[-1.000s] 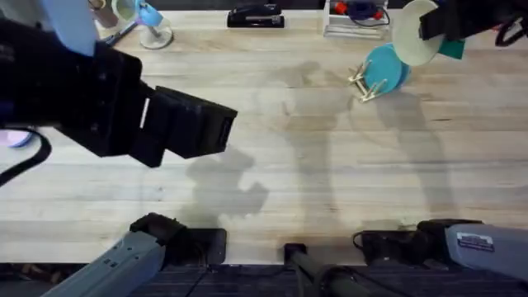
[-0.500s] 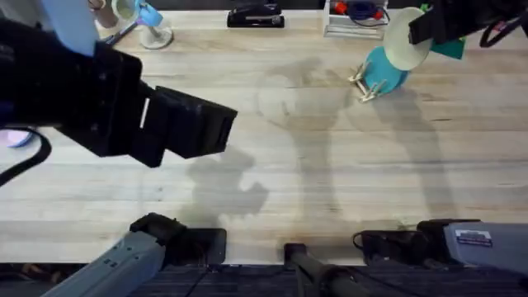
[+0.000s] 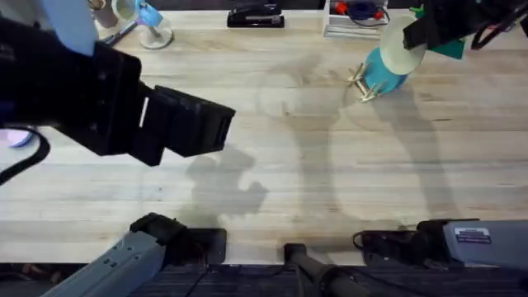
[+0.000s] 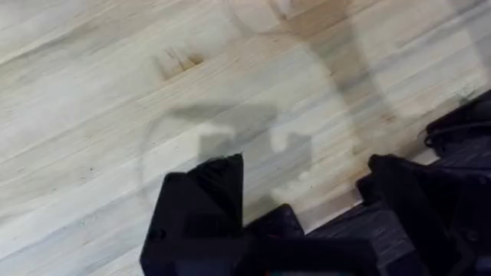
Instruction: Pick up the plates from the table one by one and place each into a slot on the dish rack.
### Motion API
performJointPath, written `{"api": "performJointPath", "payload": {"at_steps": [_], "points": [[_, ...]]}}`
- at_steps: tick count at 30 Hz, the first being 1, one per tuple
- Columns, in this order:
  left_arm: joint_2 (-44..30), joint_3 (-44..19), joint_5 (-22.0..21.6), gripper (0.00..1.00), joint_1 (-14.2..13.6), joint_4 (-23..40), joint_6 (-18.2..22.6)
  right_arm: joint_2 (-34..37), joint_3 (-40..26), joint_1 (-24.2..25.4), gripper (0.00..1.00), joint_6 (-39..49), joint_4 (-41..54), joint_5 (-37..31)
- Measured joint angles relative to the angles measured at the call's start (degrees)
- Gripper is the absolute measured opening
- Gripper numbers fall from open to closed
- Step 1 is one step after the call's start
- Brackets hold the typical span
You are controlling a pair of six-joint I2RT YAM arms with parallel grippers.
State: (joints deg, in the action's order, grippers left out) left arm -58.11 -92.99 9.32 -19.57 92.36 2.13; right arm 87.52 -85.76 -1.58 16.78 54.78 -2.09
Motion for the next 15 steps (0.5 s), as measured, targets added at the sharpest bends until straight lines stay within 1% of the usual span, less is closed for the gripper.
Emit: {"api": "performJointPath", "payload": {"at_steps": [7,15], "points": [[0.0,0.0,-0.2,0.995,0.0,0.0,0.0,2.1,0.0,-0.7,0.029,1.3,0.0,0.0],[0.0,0.0,-0.2,0.995,0.0,0.0,0.0,2.9,0.0,-1.1,0.029,1.7,-0.6,0.0]]}}
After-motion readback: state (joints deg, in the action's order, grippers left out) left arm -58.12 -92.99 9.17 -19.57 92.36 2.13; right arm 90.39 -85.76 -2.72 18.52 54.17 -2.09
